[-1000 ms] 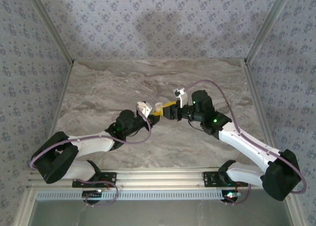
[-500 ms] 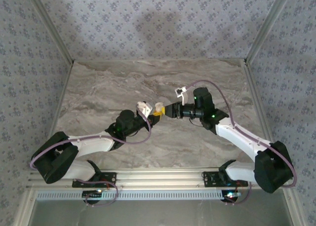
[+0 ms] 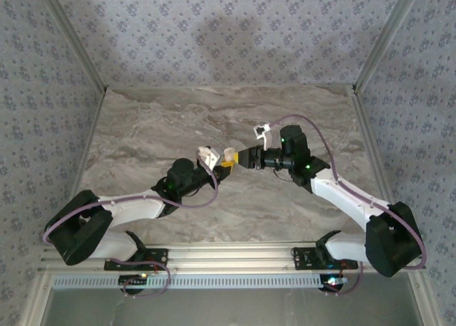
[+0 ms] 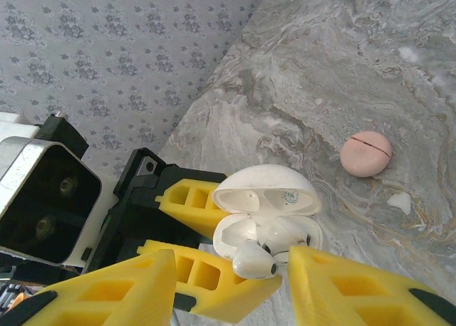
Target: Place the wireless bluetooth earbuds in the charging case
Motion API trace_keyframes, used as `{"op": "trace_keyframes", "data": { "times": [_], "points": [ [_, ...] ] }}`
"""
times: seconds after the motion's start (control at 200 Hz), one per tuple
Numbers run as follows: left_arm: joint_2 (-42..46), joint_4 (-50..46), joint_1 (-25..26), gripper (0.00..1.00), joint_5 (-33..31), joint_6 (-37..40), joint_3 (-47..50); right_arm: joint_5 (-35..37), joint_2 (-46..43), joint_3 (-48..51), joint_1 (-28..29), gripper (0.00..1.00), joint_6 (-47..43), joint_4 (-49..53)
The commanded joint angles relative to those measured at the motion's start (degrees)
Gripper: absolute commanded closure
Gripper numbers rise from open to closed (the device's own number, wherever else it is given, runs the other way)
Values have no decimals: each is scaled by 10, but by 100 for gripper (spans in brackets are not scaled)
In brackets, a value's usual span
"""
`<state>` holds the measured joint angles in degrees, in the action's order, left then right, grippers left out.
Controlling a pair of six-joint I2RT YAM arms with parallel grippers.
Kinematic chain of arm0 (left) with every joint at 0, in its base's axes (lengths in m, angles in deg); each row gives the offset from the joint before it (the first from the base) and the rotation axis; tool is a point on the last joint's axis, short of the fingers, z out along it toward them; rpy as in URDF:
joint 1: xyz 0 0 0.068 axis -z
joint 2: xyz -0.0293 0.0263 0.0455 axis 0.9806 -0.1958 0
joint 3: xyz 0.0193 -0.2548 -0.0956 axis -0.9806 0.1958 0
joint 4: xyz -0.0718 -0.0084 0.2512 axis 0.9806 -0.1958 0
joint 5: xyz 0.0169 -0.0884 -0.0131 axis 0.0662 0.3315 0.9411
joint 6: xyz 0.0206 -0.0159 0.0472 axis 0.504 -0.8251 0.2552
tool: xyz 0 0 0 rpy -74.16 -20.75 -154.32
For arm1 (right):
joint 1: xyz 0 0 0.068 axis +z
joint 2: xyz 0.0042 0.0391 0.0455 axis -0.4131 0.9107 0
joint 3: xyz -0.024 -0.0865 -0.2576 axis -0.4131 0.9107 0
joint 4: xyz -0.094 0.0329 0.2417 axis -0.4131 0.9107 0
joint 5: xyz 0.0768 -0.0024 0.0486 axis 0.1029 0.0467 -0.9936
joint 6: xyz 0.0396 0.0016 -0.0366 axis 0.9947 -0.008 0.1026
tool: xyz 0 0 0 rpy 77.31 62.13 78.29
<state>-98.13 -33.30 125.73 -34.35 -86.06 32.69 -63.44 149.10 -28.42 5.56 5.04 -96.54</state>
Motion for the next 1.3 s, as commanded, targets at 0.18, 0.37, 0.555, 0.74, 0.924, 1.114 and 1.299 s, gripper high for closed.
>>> {"op": "trace_keyframes", "data": {
  "times": [0.18,0.37,0.555,0.74,0.924,1.114,1.299],
  "points": [
    [16,13,5,90,-4,8,-9,-32,7,3,-2,58,15,-18],
    [16,13,5,90,-5,8,-9,-42,6,2,0,62,17,-18],
    [16,13,6,90,-5,8,-9,-49,5,3,4,63,16,-16],
    [16,12,6,90,-5,8,-9,-50,1,1,8,65,15,-16],
    [18,11,5,90,-6,8,-8,-50,1,0,12,66,15,-17],
    [18,10,7,90,-6,8,-9,-48,1,-1,15,66,15,-19],
    [20,9,6,90,-6,8,-7,-46,3,-7,19,67,14,-22]
  ]
}}
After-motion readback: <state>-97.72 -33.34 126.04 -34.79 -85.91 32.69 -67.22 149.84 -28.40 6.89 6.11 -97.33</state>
